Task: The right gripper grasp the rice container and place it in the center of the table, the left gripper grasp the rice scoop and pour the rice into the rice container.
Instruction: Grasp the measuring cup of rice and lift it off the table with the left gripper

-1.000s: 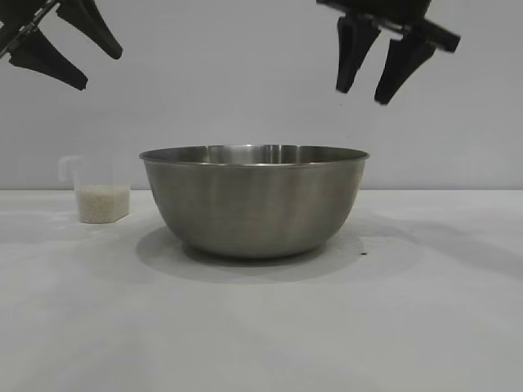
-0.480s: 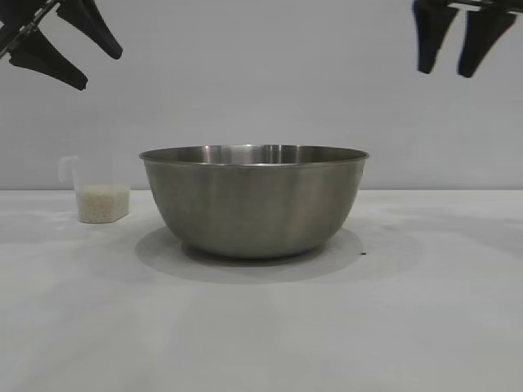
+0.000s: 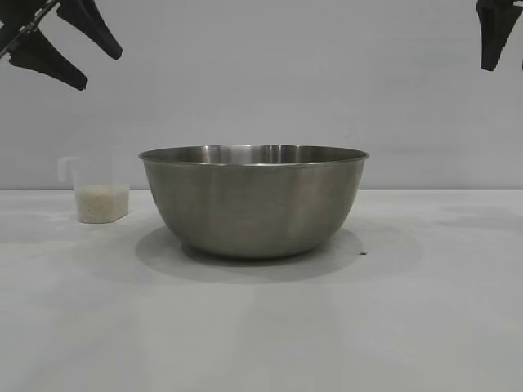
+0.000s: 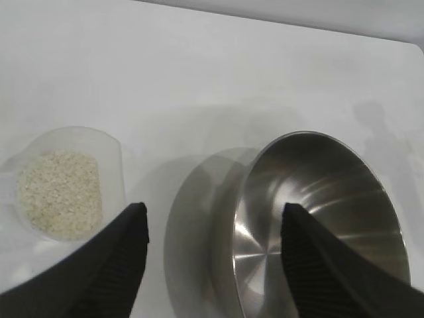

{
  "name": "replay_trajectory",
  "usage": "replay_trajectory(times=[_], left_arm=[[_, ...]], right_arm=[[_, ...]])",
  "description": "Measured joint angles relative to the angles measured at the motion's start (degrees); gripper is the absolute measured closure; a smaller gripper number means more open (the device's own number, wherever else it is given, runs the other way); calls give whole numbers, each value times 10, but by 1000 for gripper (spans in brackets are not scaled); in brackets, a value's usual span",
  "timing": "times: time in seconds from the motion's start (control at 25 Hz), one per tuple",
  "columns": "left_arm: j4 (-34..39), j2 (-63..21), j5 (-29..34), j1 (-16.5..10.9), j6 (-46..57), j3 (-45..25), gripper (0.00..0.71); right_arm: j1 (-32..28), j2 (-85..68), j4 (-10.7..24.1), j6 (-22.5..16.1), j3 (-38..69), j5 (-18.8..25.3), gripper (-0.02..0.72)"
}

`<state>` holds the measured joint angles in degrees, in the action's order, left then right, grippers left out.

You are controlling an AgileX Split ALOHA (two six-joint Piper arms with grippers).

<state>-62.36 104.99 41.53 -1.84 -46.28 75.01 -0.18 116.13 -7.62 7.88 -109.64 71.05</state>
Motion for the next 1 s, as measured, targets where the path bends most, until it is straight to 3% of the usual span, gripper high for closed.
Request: replay_trajectory(times=[0.6,1.0], left_arm=[[0,0,0,0,2,0,322],[0,0,0,0,2,0,322]], right_arm=[[0,-94,27,0,5,2,345],[0,-212,46,-8,157,6,345]])
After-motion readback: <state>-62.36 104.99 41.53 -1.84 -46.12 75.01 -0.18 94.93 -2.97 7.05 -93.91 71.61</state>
